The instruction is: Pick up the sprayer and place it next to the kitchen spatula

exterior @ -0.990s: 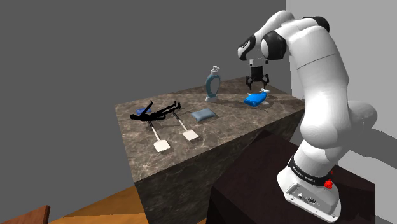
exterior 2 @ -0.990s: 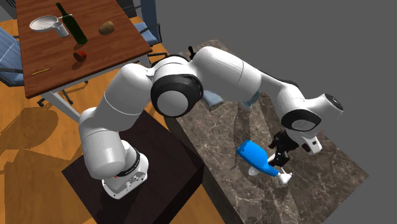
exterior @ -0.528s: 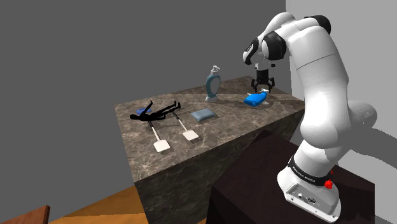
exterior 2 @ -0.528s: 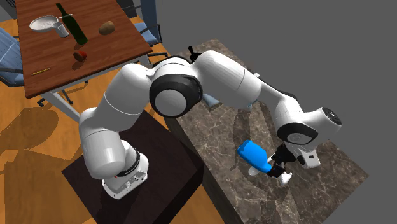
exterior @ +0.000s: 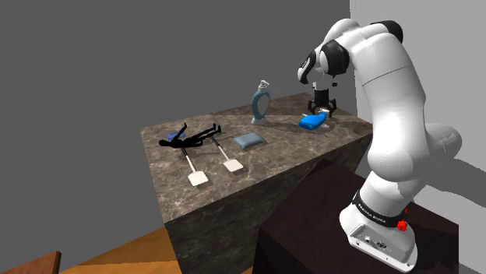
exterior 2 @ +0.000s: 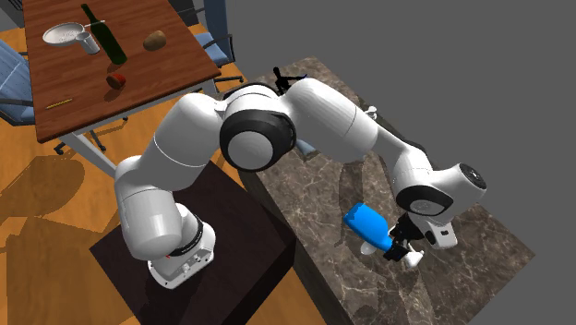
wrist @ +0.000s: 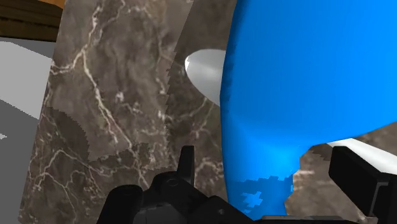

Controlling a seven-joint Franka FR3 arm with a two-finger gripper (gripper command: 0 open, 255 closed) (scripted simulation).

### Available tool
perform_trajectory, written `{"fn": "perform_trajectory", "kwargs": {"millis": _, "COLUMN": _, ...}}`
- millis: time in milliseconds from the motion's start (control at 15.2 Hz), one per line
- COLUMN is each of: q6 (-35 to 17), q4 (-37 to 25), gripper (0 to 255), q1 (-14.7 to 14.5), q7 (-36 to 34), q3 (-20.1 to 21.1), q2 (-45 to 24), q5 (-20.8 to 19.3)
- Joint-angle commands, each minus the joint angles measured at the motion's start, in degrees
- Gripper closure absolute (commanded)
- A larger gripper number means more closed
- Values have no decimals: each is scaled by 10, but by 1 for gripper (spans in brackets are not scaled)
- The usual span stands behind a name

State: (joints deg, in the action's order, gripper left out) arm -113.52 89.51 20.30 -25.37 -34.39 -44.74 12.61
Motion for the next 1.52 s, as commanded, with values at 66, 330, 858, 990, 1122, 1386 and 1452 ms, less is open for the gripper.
{"fn": "perform_trajectory", "kwargs": {"millis": 66, "q6": -1, "q4": 0, "gripper": 0, "q1": 0, "q7": 0, "q3": 0, "q2": 0, "q5": 0}}
{"fn": "perform_trajectory", "kwargs": {"millis": 330, "q6": -1, "q4": 0, "gripper": 255, "q1": 0, "q7": 0, "q3": 0, "q2": 0, "q5": 0}}
{"fn": "perform_trajectory", "kwargs": {"millis": 858, "q6": 4, "q4": 0, "gripper": 255, "q1": -1, "q7": 0, "q3": -2, "q2": 5, "q5": -2}}
{"fn": "perform_trajectory", "kwargs": {"millis": 990, "q6": 14, "q4": -1, "gripper": 255, "q1": -3, "q7": 0, "q3": -5, "q2": 13, "q5": -6}}
{"fn": "perform_trajectory", "kwargs": {"millis": 1122, "q6": 24, "q4": -3, "gripper": 255, "q1": -6, "q7": 0, "q3": -9, "q2": 22, "q5": -9}}
{"fn": "perform_trajectory", "kwargs": {"millis": 1386, "q6": 45, "q4": -9, "gripper": 255, "q1": -10, "q7": -1, "q3": -15, "q2": 39, "q5": -17}}
{"fn": "perform_trajectory", "kwargs": {"millis": 1452, "q6": 50, "q4": -10, "gripper": 255, "q1": -11, "q7": -1, "q3": -17, "q2": 43, "q5": -19}}
